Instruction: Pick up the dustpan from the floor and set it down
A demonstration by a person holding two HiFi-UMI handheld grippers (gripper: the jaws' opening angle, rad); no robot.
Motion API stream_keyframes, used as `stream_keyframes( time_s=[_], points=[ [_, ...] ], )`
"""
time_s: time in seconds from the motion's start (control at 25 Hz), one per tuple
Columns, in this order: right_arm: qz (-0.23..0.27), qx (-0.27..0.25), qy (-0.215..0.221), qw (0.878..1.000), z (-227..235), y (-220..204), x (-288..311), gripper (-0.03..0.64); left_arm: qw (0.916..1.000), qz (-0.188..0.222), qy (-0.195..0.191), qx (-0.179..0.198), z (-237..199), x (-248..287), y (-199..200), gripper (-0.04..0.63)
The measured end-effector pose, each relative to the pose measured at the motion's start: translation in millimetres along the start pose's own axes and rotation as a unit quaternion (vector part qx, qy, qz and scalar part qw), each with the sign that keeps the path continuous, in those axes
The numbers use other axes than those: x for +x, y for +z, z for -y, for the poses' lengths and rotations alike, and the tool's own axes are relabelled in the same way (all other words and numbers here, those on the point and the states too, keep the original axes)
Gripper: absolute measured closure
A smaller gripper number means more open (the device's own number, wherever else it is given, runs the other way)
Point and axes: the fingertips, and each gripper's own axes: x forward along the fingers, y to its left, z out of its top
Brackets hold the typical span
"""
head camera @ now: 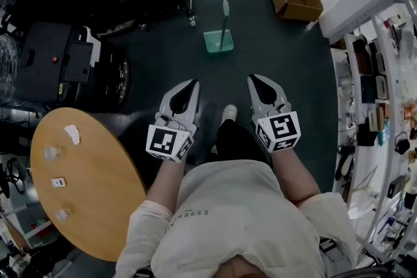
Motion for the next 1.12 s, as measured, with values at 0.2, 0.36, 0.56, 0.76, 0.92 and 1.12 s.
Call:
stream_keyframes(
  time_s=[0.2, 0.36, 0.56, 0.76, 0.92, 1.12],
  points=[
    [-0.001, 0.006, -0.016, 1.000, -16, -8, -49, 0.624, 1.0000, 0.000, -0.005, -0.002, 39, -35, -3, 0.578],
    [0.009, 0.004, -0.031, 0.999, -25, -8, -72, 0.624, 0.9999, 0.003, -0.009, 0.007, 61, -51, -1, 0.578],
    [0.003, 0.016, -0.028, 0.999, -30, -12, -97, 0.624, 0.9999, 0.009, -0.007, 0.012, 81, -65, 6, 0.578],
    [0.002, -0.002, -0.028, 1.000, -40, -13, -119, 0.624, 0.9991, 0.017, -0.021, 0.034, 104, -82, 10, 0.578],
    [0.000, 0.002, -0.034, 0.999, -39, -18, -134, 0.625, 0.9990, 0.008, -0.032, 0.031, 121, -89, 7, 0.578],
    [0.004, 0.000, -0.039, 0.999, -42, -17, -137, 0.626, 0.9990, 0.002, -0.033, 0.029, 118, -97, -5, 0.578]
  ],
)
